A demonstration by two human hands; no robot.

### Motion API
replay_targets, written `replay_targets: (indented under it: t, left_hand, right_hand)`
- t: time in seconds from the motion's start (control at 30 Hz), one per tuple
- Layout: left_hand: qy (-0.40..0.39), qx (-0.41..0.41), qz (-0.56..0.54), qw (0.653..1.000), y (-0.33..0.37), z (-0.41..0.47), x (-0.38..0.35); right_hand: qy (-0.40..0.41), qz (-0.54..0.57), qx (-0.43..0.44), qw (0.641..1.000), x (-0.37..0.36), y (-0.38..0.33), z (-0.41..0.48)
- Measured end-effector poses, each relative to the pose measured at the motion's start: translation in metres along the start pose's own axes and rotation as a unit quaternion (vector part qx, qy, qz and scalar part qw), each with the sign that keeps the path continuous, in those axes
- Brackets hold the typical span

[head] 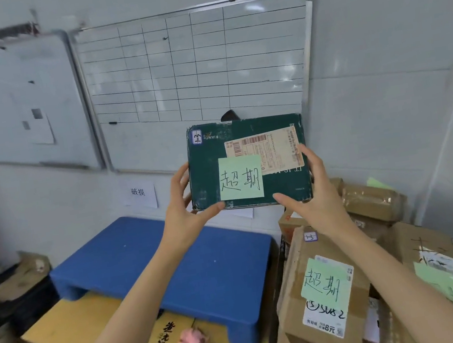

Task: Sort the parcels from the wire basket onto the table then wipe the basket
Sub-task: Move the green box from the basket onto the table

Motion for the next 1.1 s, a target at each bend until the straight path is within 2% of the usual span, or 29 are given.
replay_targets:
  t: [0.3, 0.7, 1.1]
  left_hand:
    - [0.029, 0.008, -0.001, 1.0, -0.027, 0.009, 0.062]
    - [-0.019, -0.01, 0.034, 0.999, -0.088, 0.062, 0.174]
    - [-0.057, -0.013, 0.024, 0.998, -0.154, 0.08, 0.2]
  right_hand:
    - [-0.006, -0.04, 0.029, 0.999, -0.067, -0.021, 0.018]
    - [0.029, -0.02, -0.008, 0.999, -0.205, -0.024, 0.047]
    - [0.02, -0.036, -0.083, 0.996, -0.266, 0.013, 0.053]
Point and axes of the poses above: each hand's wrist, its own z-axis towards the middle knuckle, its own x-axis out of the back of the hand, y = z × x, the point moved 8 cm from there along z, towards the middle knuckle, and after that the axes turned 5 degrees about z, right-handed, at the moved point
